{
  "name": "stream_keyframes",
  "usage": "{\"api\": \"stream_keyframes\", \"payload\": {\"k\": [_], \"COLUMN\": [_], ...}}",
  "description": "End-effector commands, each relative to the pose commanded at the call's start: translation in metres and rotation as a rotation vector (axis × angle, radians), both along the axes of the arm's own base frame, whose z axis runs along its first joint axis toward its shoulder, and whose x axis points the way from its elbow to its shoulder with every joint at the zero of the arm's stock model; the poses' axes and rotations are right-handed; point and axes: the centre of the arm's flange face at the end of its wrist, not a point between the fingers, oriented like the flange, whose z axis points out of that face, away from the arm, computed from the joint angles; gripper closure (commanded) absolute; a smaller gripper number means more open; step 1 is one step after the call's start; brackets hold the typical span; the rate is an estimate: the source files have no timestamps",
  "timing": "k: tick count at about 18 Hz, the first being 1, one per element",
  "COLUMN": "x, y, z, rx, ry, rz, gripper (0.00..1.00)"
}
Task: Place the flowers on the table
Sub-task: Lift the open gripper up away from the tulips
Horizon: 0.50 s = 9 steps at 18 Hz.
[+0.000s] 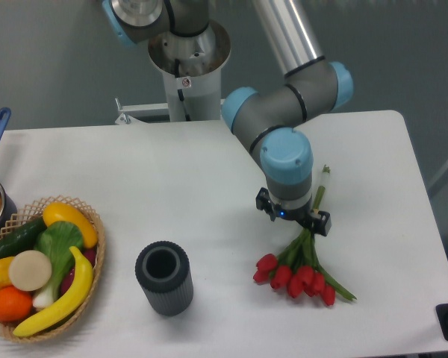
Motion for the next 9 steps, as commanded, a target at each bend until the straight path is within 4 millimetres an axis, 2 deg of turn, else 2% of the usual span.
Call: {"api": "stream_keyframes", "payload": {"k": [2, 5, 9], "x": [0.005, 0.013, 0.011], "y": [-0.007, -0.025, -0.077], "z": [0.034, 0.075, 0.111], "rx": [0.061, 0.092, 0.1], "ry": [0.026, 0.073, -0.011], "rz": [0.003, -0.013, -0.134], "gripper": [0.0, 0.0, 0.0]}}
